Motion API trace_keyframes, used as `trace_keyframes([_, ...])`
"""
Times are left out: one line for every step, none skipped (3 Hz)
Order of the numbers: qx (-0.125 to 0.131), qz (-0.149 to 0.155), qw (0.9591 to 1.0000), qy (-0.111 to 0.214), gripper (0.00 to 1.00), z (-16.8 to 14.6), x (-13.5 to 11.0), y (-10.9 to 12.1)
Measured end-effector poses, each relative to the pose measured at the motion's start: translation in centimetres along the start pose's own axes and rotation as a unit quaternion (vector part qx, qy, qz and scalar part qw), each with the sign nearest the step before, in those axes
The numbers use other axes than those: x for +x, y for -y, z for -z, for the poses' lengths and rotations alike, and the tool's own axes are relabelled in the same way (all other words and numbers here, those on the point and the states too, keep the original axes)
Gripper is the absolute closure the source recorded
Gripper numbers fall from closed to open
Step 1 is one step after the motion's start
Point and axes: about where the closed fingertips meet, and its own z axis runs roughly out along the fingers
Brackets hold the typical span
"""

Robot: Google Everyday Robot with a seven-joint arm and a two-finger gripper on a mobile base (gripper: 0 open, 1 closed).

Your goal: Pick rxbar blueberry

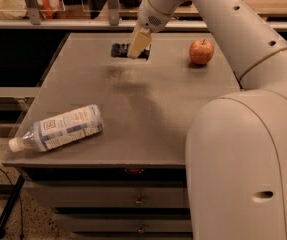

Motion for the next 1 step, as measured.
trace_keyframes([0.002, 0.011, 0.9999, 0.001, 1.0, 1.15, -0.64, 0.18])
